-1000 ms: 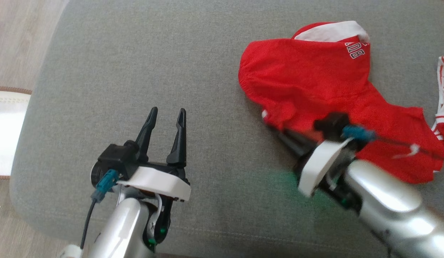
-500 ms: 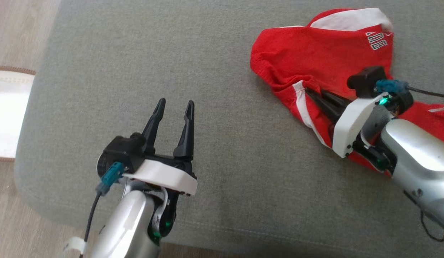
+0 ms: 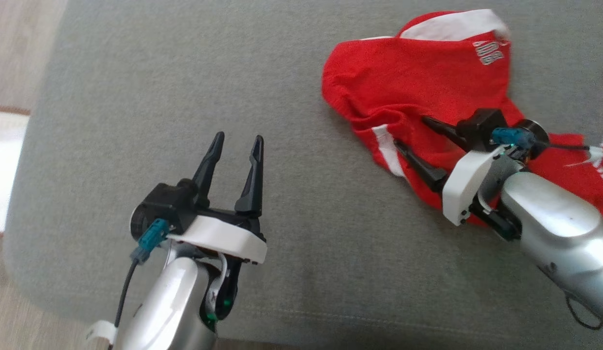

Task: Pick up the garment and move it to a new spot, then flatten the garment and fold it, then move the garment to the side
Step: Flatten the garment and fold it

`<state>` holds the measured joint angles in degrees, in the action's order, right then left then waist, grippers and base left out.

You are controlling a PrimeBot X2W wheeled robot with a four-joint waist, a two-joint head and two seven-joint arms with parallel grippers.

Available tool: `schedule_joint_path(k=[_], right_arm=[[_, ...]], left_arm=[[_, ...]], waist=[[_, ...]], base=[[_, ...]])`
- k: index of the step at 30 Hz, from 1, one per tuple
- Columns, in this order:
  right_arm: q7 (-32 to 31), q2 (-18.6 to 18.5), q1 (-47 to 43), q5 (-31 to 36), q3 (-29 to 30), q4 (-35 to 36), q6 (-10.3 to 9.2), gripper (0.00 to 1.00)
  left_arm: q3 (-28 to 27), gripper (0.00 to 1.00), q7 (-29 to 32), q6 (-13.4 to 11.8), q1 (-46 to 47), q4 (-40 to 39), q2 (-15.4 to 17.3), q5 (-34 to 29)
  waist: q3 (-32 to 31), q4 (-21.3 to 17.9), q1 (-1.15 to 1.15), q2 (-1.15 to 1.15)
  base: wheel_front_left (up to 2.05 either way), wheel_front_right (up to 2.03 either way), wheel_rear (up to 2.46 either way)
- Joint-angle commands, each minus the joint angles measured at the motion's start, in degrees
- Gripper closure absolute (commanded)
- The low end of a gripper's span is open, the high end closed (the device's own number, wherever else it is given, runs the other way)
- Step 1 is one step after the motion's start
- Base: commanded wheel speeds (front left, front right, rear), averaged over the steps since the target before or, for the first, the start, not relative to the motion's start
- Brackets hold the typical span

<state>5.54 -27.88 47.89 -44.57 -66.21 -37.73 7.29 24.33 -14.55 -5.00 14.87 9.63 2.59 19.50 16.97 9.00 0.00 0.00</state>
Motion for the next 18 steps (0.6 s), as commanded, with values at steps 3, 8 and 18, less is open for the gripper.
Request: schedule_joint_path(k=[3, 8, 18], right_arm=[[3.6, 1.2, 0.3, 0.4, 0.8, 0.0, 0.20, 0.00], [7.1, 2.1, -1.6, 0.6, 2.7, 0.4, 0.20, 0.00], [9.4, 2.7, -11.5, 5.7, 21.8, 4.3, 0.20, 0.00]], left_arm=[[-2.7, 0.00, -0.4, 0.4, 1.7, -1.4, 0.3, -1.1], [-3.5, 0.00, -0.4, 1.1, 1.1, -1.0, 0.3, -2.2], [-2.6, 0.00, -0.4, 6.6, -0.1, 2.3, 0.8, -5.9]], waist=[[-2.3, -3.1, 0.00, 0.00], [-4.7, -7.1, 0.00, 0.00], [-7.9, -14.2, 0.00, 0.00]], base=[[0.00, 0.00, 0.00], [0.00, 0.00, 0.00], [0.00, 0.00, 0.00]])
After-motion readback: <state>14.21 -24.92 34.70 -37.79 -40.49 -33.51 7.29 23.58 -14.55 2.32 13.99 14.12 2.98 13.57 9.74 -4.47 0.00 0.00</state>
